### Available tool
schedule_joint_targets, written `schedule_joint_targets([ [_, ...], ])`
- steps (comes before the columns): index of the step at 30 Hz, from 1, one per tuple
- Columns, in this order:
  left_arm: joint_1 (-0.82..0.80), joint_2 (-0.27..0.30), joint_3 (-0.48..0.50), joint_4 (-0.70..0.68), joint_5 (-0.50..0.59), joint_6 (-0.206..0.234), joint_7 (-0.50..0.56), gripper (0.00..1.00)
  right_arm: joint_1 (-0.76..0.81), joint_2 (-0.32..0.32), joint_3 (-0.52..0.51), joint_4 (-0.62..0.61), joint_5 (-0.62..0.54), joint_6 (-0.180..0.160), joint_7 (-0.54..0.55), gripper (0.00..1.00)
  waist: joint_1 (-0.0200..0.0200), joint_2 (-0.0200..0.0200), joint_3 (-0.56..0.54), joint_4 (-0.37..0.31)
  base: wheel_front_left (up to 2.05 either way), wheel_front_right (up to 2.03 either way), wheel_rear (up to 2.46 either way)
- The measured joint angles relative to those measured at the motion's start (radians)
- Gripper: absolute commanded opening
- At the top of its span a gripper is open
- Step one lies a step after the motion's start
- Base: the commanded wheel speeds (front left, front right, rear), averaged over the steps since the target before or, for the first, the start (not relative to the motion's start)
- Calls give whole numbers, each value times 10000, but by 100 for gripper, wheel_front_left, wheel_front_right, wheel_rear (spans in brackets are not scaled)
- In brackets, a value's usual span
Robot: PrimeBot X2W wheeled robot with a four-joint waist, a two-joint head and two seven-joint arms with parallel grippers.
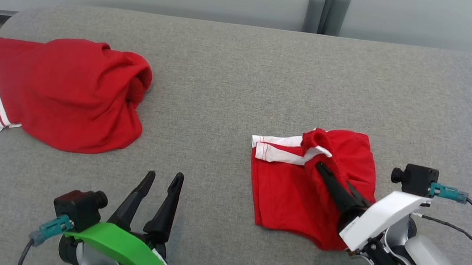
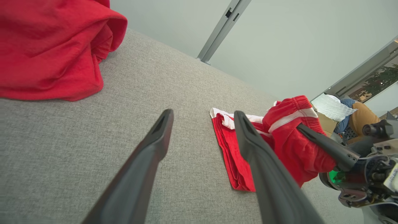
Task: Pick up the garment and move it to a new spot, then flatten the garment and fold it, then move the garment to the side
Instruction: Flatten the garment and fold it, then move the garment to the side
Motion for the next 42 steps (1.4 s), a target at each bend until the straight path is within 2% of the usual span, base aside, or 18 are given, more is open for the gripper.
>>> schedule_joint_targets([
  [4,81,-8,-12,-15,0,2,27,100,-13,173,190,349,-100,-48,201,0,0,0,-67,236,0,0,0],
  [9,91,-17,-13,-23,-2,58,29,100,-126,236,276,834,-359,-368,240,1,0,0,-131,540,0,0,0],
  [10,97,-17,-13,-23,-6,58,29,100,-169,244,290,928,-424,-418,240,10,0,0,-142,596,0,0,0],
  [11,97,-17,-13,-23,-6,58,29,100,-169,244,290,928,-424,-418,240,27,0,0,-142,596,0,0,0],
  [12,107,-17,-12,-23,-17,58,29,100,-204,247,339,1009,-514,-466,244,37,0,0,-155,650,0,0,0],
  [13,156,-17,-8,-27,-31,59,29,100,-241,274,466,1131,-673,-481,259,100,0,0,-183,744,0,0,0],
  [27,492,12,113,-79,-33,192,23,100,-617,863,844,830,-1035,-499,165,100,0,0,-426,677,0,0,0],
  [36,591,21,54,-278,-31,222,25,100,-510,-328,-359,1371,-1070,-1018,-472,100,0,0,-484,510,0,0,0],
  [42,674,54,23,-487,-17,232,27,100,-278,-499,-669,1772,-803,-1250,-562,100,0,0,-274,485,0,0,0],
])
